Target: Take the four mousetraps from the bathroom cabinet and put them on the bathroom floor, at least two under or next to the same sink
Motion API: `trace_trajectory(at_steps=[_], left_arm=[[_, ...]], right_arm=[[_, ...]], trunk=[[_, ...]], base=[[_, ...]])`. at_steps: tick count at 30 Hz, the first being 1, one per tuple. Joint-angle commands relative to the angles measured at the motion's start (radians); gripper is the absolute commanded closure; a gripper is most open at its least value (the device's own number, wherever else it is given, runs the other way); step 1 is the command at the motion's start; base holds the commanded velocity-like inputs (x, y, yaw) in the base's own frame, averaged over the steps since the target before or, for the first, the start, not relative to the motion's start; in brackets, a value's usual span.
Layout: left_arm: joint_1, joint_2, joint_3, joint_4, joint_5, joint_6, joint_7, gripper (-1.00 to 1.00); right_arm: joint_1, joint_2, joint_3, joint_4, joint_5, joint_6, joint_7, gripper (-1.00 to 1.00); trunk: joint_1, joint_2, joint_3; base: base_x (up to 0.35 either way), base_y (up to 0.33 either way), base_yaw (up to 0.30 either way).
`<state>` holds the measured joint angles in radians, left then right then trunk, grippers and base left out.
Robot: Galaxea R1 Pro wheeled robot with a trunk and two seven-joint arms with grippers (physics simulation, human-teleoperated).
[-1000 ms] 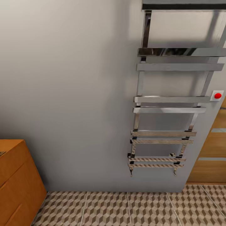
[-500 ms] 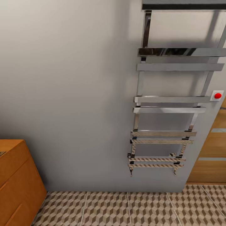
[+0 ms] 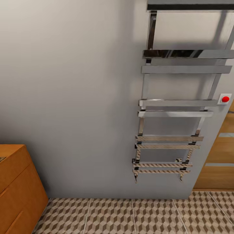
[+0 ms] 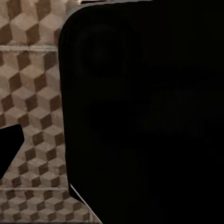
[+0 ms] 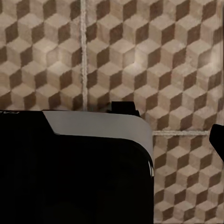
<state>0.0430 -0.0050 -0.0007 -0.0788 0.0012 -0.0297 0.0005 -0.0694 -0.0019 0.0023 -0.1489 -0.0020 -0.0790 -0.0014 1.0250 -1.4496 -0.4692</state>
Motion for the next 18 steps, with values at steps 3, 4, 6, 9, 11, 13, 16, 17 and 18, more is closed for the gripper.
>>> trace_trajectory(at_steps=[3,4,6,9,11,13,16,17,18], left_arm=[[-0.017,0.004,0.000,-0.019,-0.001,-0.018,0.004,-1.00],[-0.023,0.005,0.000,-0.024,-0.002,-0.024,0.005,-1.00],[-0.034,0.005,0.000,-0.036,-0.002,-0.035,0.006,-1.00],[-0.052,0.004,0.002,-0.053,-0.001,-0.033,0.020,-1.00],[-0.063,0.001,0.002,-0.064,0.000,-0.022,0.031,-1.00],[-0.075,-0.001,0.003,-0.075,0.001,-0.011,0.042,-1.00],[-0.092,-0.001,0.003,-0.092,0.001,0.006,0.059,-1.00],[-0.098,0.003,0.008,-0.098,0.001,0.011,0.065,-1.00],[-0.103,0.004,0.012,-0.104,0.001,0.017,0.070,-1.00]], right_arm=[[-0.008,0.000,0.001,-0.016,0.000,-0.020,0.000,-1.00],[-0.011,0.000,0.001,-0.022,0.000,-0.026,0.000,-1.00],[-0.014,0.000,0.001,-0.033,0.000,-0.037,0.000,-1.00],[-0.024,0.004,0.001,-0.050,-0.004,-0.054,-0.001,-1.00],[-0.028,0.005,0.000,-0.062,-0.006,-0.065,-0.002,-1.00],[-0.040,0.005,-0.002,-0.073,-0.007,-0.076,-0.002,-1.00],[-0.057,0.005,-0.004,-0.090,-0.008,-0.093,-0.002,-1.00],[-0.063,0.003,-0.006,-0.096,-0.009,-0.087,-0.002,-1.00],[-0.068,0.003,-0.006,-0.101,-0.009,-0.082,-0.002,-1.00]], trunk=[[0.000,0.000,-0.001],[0.000,0.000,-0.001],[0.000,0.000,-0.001],[0.000,0.000,-0.001],[0.000,0.000,-0.001],[0.000,0.000,-0.001],[0.000,0.000,-0.001],[0.000,0.000,-0.001],[0.000,0.000,-0.001]], base=[[0.000,0.000,0.000],[0.000,0.000,0.000],[0.000,0.000,0.000],[0.000,0.000,0.000],[0.000,0.000,0.000],[0.000,0.000,0.000],[0.000,0.000,0.000],[0.000,0.000,0.000],[0.000,0.000,0.000]])
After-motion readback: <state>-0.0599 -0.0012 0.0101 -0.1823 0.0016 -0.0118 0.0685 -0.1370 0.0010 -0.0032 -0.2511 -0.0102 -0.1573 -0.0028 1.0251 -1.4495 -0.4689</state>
